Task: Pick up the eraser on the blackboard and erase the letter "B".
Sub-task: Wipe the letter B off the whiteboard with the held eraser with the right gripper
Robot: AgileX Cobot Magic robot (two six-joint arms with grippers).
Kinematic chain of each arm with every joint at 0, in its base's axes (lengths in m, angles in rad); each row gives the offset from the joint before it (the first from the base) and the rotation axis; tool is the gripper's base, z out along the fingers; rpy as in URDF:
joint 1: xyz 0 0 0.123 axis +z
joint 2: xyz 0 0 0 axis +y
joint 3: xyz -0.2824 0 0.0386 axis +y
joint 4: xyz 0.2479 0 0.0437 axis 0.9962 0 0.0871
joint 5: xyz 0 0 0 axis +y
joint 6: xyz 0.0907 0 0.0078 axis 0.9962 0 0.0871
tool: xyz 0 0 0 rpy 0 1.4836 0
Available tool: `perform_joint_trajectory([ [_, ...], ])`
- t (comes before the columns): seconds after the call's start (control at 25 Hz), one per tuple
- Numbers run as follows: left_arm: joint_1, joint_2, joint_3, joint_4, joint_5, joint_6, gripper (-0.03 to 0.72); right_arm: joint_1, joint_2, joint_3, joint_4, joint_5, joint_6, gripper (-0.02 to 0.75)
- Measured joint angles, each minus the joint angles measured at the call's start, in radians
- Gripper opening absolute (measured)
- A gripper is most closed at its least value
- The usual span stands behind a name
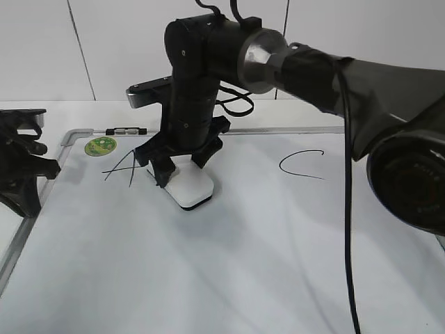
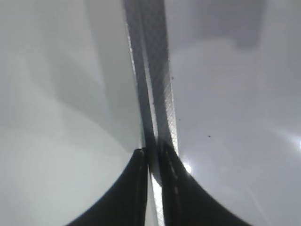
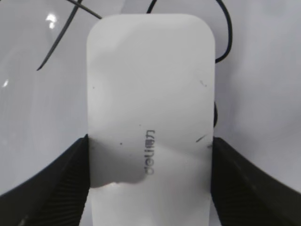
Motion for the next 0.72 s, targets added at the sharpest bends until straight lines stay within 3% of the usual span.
perform_joint_trajectory([
  [0.72, 0.000, 0.000, 0.000, 0.000, 0.000, 0.000, 0.041, 0.022, 0.006, 0.000, -0.042, 0.000, 0.002, 0.573],
])
